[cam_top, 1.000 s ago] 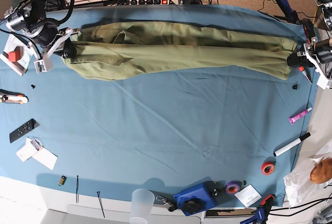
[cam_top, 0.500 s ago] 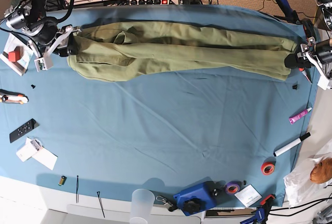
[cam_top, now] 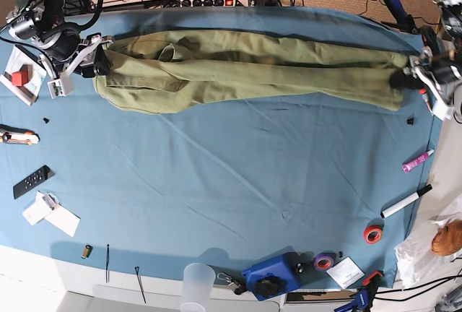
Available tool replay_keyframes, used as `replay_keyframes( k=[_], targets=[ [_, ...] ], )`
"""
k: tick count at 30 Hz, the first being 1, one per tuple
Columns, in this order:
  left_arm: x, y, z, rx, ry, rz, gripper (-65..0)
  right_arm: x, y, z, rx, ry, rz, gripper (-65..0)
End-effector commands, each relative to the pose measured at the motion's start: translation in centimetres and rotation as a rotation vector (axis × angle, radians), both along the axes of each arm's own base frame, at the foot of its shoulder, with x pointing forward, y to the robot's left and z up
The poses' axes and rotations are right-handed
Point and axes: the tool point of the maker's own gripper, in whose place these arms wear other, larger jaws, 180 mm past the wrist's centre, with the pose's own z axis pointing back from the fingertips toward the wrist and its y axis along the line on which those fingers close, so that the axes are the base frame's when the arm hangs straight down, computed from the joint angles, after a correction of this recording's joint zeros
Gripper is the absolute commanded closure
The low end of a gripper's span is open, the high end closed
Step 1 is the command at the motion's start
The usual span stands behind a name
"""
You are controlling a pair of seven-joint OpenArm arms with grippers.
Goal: Layout the t-shirt on the table in an organized manner, then fold the t-shirt properly
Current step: 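Open both grippers to release the folded strip, then grasp the hem end with the left gripper and fold it toward the collar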
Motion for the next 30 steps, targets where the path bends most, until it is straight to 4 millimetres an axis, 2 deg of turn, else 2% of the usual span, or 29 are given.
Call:
replay_keyframes(
  k=[1,6,9,11,13,14,18,26,28,30],
  targets=[
    [0.6,0.5,0.5,0.029,-0.021,0.001,-29.5,0.6,-0.1,1.1,-0.008,-0.044,0.004,-20.7],
    [-0.6,1.0,-2.0,0.116,0.077,0.057,-29.5,0.6,-0.2,1.1,-0.008,-0.046,0.003,-20.7],
    [-1.1,1.1,-2.3,0.113,0.114,0.068,-26.6,0.7,-0.2,1.1,-0.008,-0.049,0.003,-20.7],
    [-1.3,0.9,-2.2,0.096,0.126,0.055,-17.5,0.7,-0.2,1.2,-0.007,-0.053,0.003,-20.7],
    [-1.2,0.9,-2.0,0.091,0.119,0.051,-2.3,0.9,-0.1,1.3,-0.005,-0.064,0.002,-20.7],
    [-1.2,1.0,-1.9,0.095,0.118,0.052,0.0,1.0,-0.1,1.4,-0.004,-0.069,0.002,-20.7],
    [-0.3,2.7,-0.9,0.133,0.072,0.071,0.0,1.4,-0.1,1.8,0.001,-0.099,0.0,-20.7],
    [1.9,8.0,2.9,0.262,0.009,0.125,0.0,2.4,0.0,2.8,0.015,-0.172,-0.006,-20.7],
    [2.2,8.6,3.6,0.27,-0.002,0.122,0.0,2.4,0.0,2.8,0.015,-0.175,-0.006,-20.7],
    [2.2,8.0,4.0,0.23,-0.001,0.107,0.0,2.4,0.0,2.8,0.015,-0.175,-0.006,-20.7]
  ],
)
